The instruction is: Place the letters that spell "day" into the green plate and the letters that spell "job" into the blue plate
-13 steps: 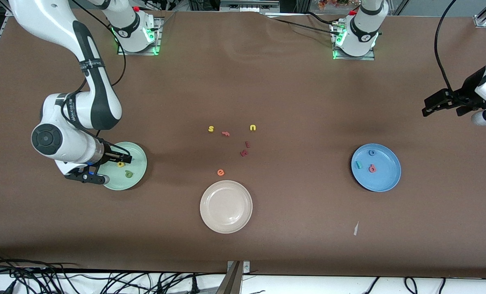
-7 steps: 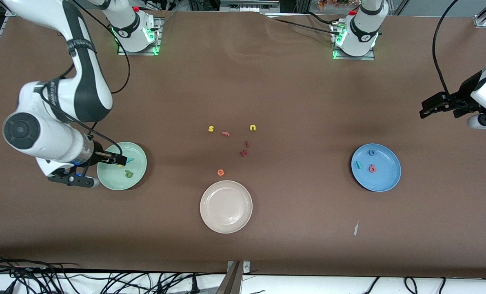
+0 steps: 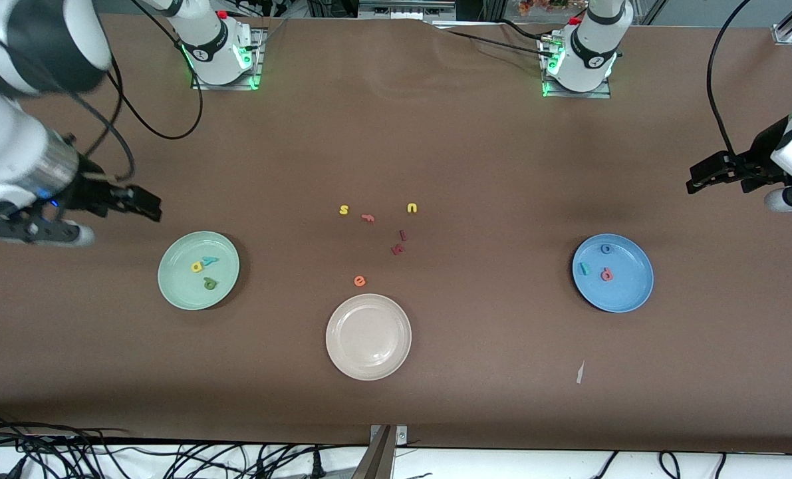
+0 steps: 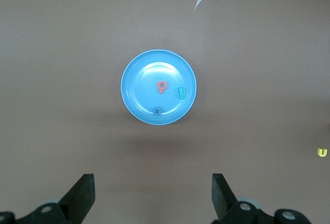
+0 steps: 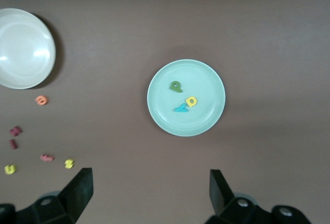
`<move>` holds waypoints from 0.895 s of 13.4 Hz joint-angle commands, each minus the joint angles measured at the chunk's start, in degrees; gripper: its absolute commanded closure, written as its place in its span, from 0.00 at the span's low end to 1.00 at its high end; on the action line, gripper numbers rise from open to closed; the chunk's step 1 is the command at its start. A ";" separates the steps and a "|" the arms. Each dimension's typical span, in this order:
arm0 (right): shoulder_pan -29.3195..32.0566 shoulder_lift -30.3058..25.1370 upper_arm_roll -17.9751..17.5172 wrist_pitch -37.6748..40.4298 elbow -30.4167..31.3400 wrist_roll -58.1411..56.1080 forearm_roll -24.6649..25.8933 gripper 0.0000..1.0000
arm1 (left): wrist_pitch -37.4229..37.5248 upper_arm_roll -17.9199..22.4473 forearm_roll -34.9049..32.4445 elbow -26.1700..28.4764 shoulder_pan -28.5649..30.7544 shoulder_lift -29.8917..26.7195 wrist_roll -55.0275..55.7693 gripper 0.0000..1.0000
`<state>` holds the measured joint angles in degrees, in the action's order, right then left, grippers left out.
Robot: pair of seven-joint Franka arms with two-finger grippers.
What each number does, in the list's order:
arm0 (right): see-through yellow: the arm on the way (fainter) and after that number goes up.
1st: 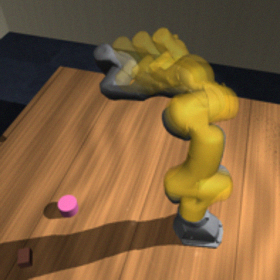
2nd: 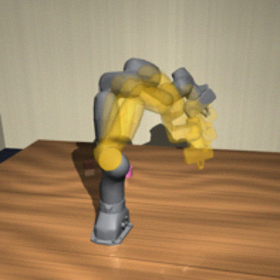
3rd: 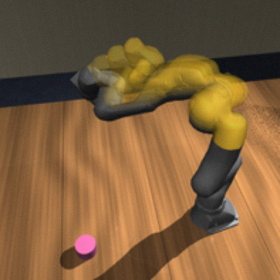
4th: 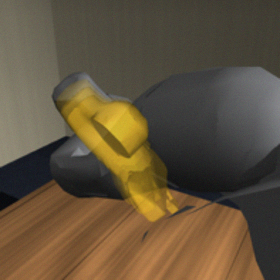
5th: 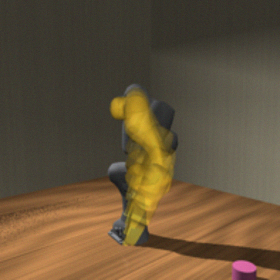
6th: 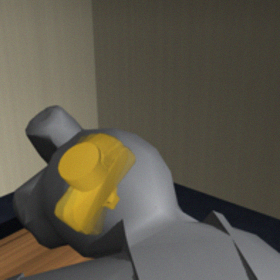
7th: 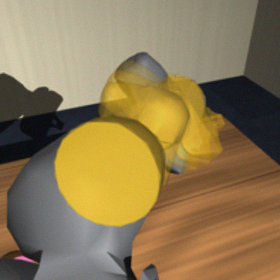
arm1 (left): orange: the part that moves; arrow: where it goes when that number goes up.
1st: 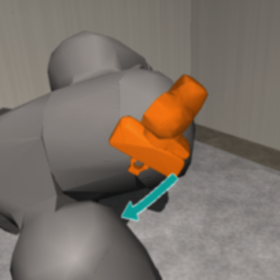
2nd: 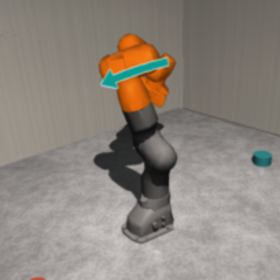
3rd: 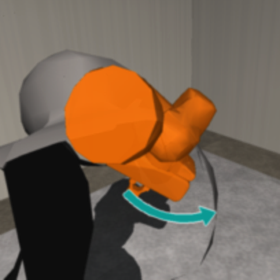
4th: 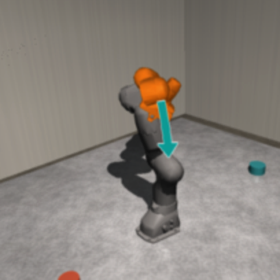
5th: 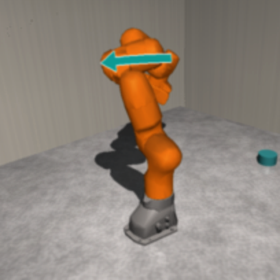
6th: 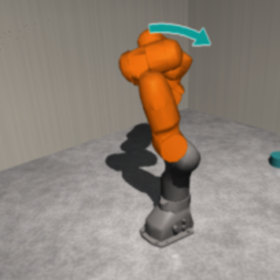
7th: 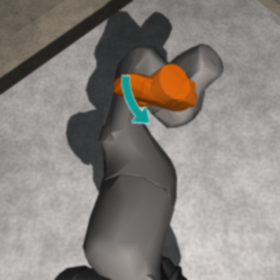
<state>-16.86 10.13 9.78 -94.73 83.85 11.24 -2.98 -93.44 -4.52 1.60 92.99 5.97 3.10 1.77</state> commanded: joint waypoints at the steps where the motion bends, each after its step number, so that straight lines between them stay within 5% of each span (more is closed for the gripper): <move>1: 0.07 -5.99 -0.47 -0.62 4.73 -1.04 1.92 0.00 | -0.25 -0.05 0.24 0.09 0.45 -0.55 -1.16 0.00; 5: -0.02 -6.88 -1.78 -3.61 8.16 -1.22 2.53 0.00 | -0.25 -0.05 0.24 0.09 0.36 -0.46 -1.16 0.00; 9: 5.85 -9.07 -9.05 -3.88 10.98 -1.22 4.39 0.00 | -0.25 -0.13 0.33 0.17 0.18 -0.46 -1.16 0.00; 12: 6.49 -9.17 -9.87 -3.80 10.29 -0.78 4.39 0.00 | -0.25 -0.13 0.33 0.17 0.18 -0.38 -1.16 0.00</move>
<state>-11.74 2.99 1.36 -97.78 92.50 10.52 0.75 -93.45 -4.56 1.60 92.99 5.99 3.10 1.77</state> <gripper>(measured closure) 0.000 0.000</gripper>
